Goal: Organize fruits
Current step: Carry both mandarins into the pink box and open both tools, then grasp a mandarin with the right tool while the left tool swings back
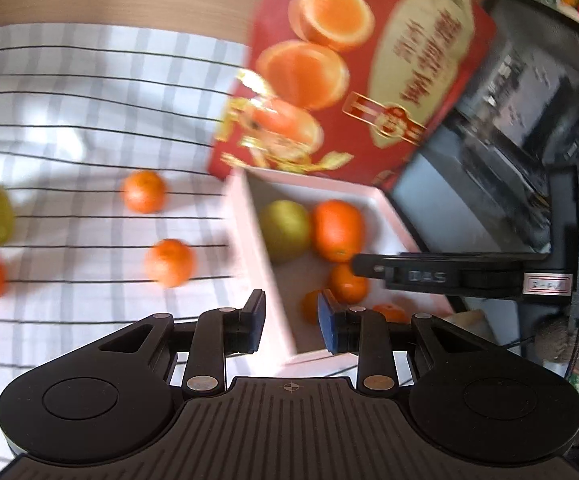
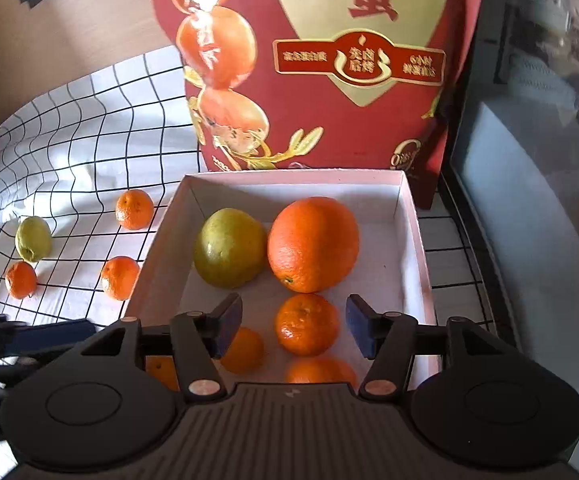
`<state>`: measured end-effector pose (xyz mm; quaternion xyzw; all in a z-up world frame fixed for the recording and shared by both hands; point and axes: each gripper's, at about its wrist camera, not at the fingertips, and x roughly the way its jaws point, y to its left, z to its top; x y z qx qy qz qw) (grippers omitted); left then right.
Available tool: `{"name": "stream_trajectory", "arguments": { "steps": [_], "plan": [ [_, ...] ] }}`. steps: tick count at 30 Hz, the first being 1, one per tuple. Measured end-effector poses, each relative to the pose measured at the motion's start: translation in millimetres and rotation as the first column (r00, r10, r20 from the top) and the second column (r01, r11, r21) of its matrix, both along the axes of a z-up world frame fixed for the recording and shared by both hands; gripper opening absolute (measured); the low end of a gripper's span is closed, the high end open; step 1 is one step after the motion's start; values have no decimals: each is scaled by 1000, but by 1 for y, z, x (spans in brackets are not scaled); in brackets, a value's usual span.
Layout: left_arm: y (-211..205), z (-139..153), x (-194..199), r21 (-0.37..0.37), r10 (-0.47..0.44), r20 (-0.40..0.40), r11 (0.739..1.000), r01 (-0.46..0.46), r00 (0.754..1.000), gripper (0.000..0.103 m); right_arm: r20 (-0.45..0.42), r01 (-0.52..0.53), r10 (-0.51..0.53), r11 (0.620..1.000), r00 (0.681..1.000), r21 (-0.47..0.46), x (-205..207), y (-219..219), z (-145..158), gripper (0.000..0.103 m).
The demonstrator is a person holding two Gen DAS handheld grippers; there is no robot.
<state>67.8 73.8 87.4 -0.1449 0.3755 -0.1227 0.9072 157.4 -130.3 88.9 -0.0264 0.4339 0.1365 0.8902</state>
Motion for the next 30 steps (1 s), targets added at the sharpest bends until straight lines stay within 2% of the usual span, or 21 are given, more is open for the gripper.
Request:
{"name": "stream_trajectory", "arguments": {
  "steps": [5, 10, 16, 21, 25, 30],
  "plan": [
    [56, -6, -17, 46, 137, -42, 990, -135, 990, 32, 11, -10, 10, 1000, 1000, 0, -10, 21, 4, 62],
    [117, -14, -34, 48, 308, -83, 951, -305, 948, 32, 43, -70, 72, 997, 996, -44, -24, 60, 5, 68],
    [175, -16, -66, 60, 433, -74, 901, -429, 898, 32, 85, -205, 218, 969, 972, -135, -35, 116, 12, 74],
    [205, -25, -90, 48, 474, -106, 880, -472, 874, 32, 47, -248, 256, 960, 966, -134, -22, 156, 5, 74],
    [216, -28, -105, 44, 460, -116, 888, -458, 880, 32, 27, -274, 286, 939, 958, -208, -9, 188, -16, 73],
    [220, -31, -112, 44, 443, -111, 896, -441, 890, 32, -21, -272, 277, 922, 961, -276, 8, 211, -44, 65]
  ]
}}
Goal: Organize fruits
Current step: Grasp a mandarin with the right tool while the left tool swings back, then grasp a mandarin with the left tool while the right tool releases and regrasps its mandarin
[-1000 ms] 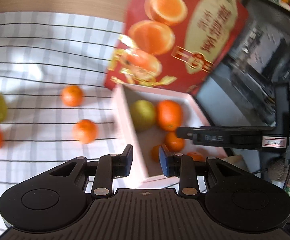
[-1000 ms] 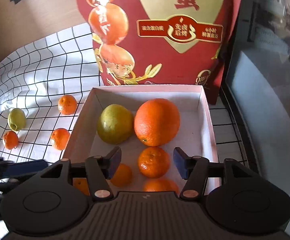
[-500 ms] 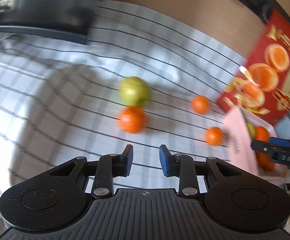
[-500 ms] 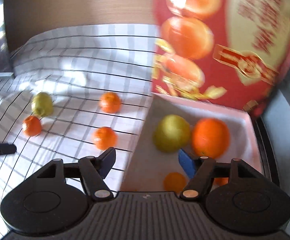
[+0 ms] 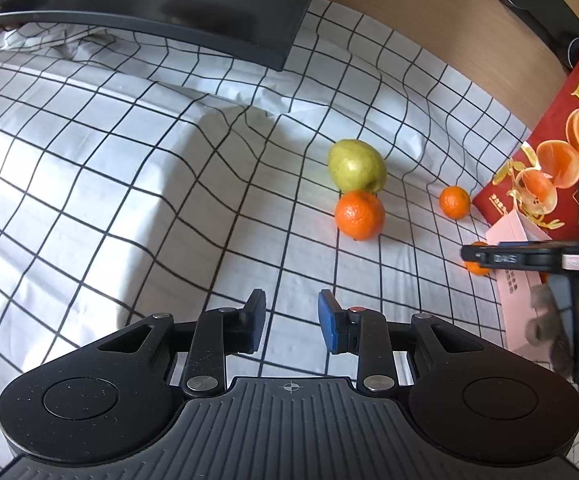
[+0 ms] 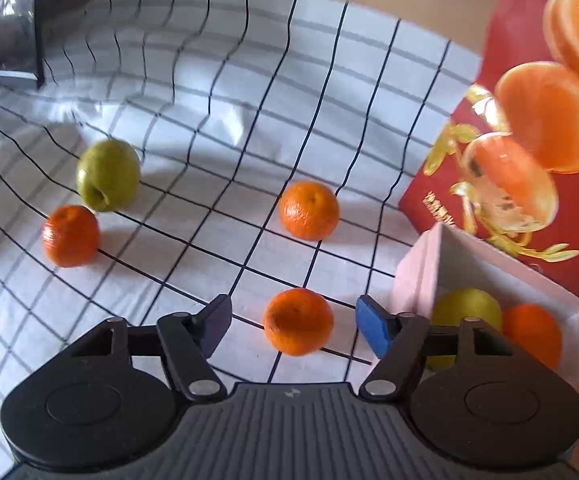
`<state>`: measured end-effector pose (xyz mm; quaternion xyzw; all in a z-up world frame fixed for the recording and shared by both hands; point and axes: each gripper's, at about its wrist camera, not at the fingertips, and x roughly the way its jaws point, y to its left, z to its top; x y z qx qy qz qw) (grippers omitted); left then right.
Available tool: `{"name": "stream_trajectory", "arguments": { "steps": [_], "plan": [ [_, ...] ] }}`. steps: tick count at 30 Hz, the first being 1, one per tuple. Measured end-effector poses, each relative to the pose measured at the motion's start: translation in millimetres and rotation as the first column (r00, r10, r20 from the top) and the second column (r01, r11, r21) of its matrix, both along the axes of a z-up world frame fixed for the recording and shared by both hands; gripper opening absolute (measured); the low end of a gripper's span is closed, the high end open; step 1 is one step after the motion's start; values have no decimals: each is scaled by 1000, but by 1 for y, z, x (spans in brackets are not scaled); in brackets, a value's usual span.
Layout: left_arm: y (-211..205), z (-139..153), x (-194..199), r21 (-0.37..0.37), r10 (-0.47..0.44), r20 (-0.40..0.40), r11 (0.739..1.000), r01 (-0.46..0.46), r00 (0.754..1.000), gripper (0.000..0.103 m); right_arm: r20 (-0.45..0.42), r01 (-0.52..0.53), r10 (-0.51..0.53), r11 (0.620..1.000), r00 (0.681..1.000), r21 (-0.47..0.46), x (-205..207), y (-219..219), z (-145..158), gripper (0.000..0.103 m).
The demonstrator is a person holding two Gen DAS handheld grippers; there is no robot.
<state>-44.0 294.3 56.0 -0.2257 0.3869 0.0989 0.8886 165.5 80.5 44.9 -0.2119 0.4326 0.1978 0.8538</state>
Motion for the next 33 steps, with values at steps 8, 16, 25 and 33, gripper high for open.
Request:
{"name": "stream_trajectory", "arguments": {
  "steps": [8, 16, 25, 33],
  "plan": [
    [-9, -3, 14, 1, -55, -2, 998, 55, 998, 32, -34, 17, -18, 999, 999, -28, 2, -1, -14, 42],
    [-27, -5, 44, 39, -131, 4, 991, 131, 991, 32, -60, -32, 40, 992, 997, 125, -55, -28, 18, 42],
    [-57, 19, 97, 147, -244, 61, 961, 233, 968, 32, -113, 31, -13, 987, 993, 156, -117, -71, 4, 42],
    [-126, 38, 178, 290, -489, 118, 850, 441, 864, 32, -109, 112, -97, 984, 989, 142, -145, -95, -10, 42]
  ]
}}
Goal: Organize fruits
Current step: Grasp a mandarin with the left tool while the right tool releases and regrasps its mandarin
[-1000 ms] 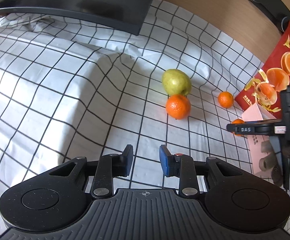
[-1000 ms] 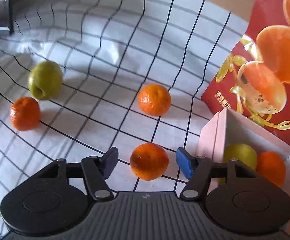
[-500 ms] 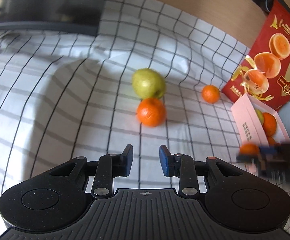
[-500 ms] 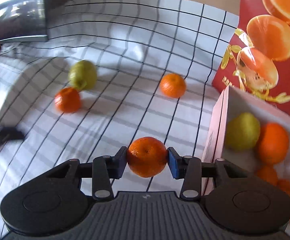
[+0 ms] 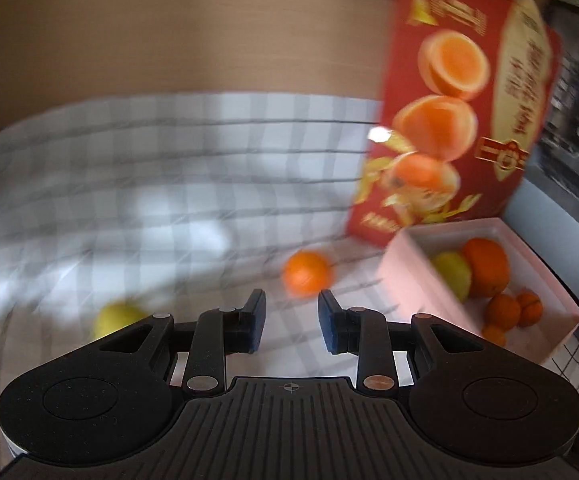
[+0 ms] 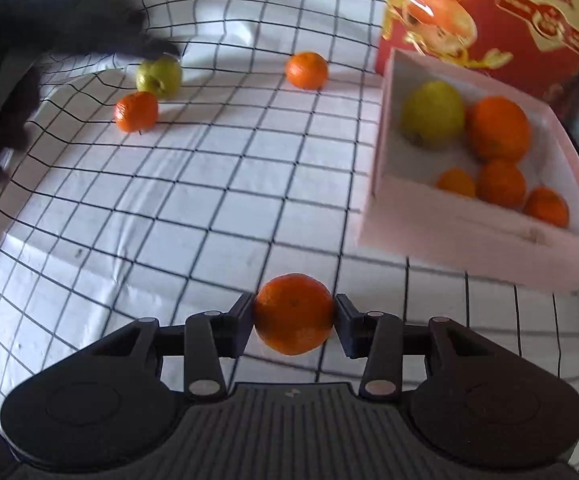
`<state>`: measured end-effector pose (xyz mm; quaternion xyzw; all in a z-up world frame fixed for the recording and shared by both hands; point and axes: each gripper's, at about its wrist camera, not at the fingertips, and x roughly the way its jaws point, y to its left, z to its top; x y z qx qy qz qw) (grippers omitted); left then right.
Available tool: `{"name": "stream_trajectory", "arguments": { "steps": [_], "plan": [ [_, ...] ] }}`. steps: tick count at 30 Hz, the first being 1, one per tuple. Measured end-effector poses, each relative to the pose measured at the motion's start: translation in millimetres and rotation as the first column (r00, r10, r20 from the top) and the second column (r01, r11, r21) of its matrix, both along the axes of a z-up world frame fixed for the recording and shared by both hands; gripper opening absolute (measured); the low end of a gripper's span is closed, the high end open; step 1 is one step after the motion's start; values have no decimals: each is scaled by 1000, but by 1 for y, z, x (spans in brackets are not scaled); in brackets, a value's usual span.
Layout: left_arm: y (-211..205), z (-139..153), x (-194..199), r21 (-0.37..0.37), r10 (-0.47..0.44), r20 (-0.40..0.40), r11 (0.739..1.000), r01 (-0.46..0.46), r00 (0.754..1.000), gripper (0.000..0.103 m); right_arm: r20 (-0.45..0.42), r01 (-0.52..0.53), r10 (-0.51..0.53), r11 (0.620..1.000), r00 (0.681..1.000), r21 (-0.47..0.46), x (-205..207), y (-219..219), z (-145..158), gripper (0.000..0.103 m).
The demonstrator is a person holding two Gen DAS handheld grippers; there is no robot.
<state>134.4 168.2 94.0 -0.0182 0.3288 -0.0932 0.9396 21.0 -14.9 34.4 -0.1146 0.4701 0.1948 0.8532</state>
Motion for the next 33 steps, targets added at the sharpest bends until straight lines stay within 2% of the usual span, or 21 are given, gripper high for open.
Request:
{"name": "stream_trajectory", "arguments": {
  "steps": [4, 8, 10, 11, 12, 18, 20, 22, 25, 29, 33],
  "plan": [
    [-44, -14, 53, 126, -79, -47, 988, 85, 996, 36, 44, -24, 26, 999, 999, -43, -9, 4, -1, 42],
    [-56, -35, 80, 227, -72, -95, 970, 92, 993, 36, 52, -18, 20, 999, 998, -37, -10, 1, -1, 44],
    [-56, -44, 87, 250, -63, -113, 964, 89, 992, 37, 70, -15, 17, 999, 997, -33, -11, -2, -1, 56],
    [-54, -47, 88, 244, -68, -114, 965, 94, 991, 43, 80, -8, 10, 1000, 997, -27, -12, -4, -2, 65],
    [-53, -49, 89, 238, -74, -107, 966, 97, 991, 44, 85, 0, 1, 1000, 996, -17, -12, -6, -2, 68],
    [-56, -54, 94, 228, -99, -107, 966, 121, 989, 47, 45, 25, -27, 998, 999, 54, -11, -16, -13, 71],
    [-56, -59, 98, 240, -80, -127, 965, 109, 989, 52, 60, 24, -27, 998, 998, 54, -13, -15, -14, 74],
    [-52, -68, 106, 247, -60, -146, 964, 95, 988, 53, 70, 19, -23, 999, 997, 48, -14, -13, -15, 75],
    [-46, -72, 109, 206, -63, -169, 974, 98, 984, 54, 86, 7, -10, 999, 996, 36, -16, -11, -17, 80],
    [-46, -71, 102, 224, -80, -169, 968, 117, 982, 53, 94, 11, -16, 999, 995, 44, -16, -14, -18, 85],
    [-33, -66, 80, 136, -90, -187, 984, 117, 978, 53, 113, 12, -18, 999, 993, 52, -15, -18, -21, 93]
  ]
}}
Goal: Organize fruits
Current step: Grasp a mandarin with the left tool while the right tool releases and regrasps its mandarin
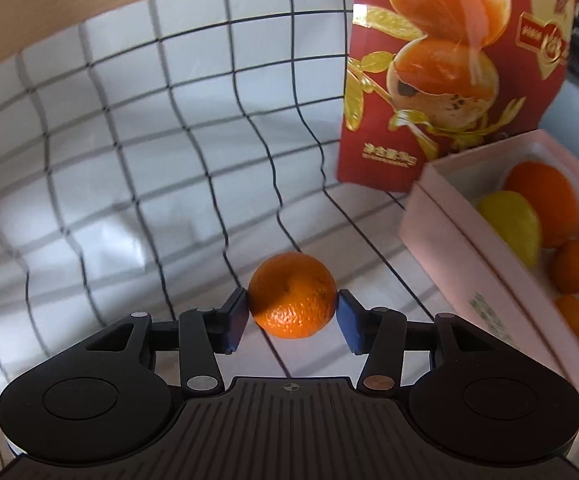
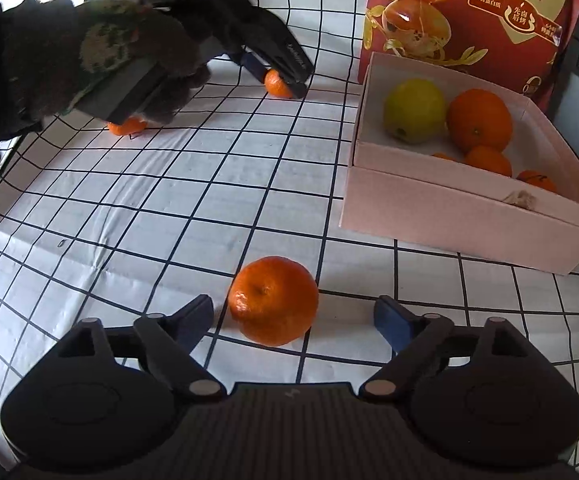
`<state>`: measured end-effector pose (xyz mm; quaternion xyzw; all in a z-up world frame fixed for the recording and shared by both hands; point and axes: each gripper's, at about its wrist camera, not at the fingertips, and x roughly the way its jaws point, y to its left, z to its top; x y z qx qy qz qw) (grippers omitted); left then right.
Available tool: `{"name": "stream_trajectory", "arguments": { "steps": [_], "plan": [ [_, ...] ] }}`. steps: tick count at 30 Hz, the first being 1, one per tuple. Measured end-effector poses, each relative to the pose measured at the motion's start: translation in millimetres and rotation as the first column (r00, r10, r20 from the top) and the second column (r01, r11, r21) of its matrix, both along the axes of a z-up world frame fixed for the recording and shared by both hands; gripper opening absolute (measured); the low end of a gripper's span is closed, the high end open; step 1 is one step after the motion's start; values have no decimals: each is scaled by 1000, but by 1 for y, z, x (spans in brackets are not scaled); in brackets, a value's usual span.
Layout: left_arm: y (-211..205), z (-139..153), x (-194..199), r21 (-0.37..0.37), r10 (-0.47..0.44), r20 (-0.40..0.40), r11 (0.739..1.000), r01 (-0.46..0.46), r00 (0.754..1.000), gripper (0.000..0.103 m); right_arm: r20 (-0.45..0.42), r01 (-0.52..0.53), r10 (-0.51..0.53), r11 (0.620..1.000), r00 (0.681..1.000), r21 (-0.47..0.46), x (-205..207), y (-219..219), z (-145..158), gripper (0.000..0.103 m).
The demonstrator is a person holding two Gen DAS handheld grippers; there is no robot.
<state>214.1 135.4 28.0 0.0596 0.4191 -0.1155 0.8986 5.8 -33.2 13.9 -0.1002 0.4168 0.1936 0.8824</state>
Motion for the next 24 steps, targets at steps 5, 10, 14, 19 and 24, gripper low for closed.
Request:
{"name": "stream_trajectory", "arguments": {
  "steps": [5, 10, 14, 19, 24],
  "plan": [
    [14, 11, -64, -96, 24, -19, 995, -26, 1000, 53, 21, -1, 1, 1000, 1000, 5, 2, -5, -5, 102],
    [22, 15, -147, -182, 54, -66, 981, -65, 996, 53, 39, -10, 9, 1000, 999, 14, -1, -7, -7, 103],
    [23, 8, -197, -204, 114, -93, 970, -131, 989, 53, 24, -19, 18, 1000, 1000, 8, 1, -6, -6, 103],
    [28, 1, -227, -229, 177, -136, 952, -205, 975, 53, 8, -18, 18, 1000, 1000, 12, 6, -2, -5, 103],
    [33, -1, -243, -229, 199, -152, 946, -230, 968, 53, 40, -3, 2, 999, 999, 32, 3, 8, -2, 76]
  ]
}}
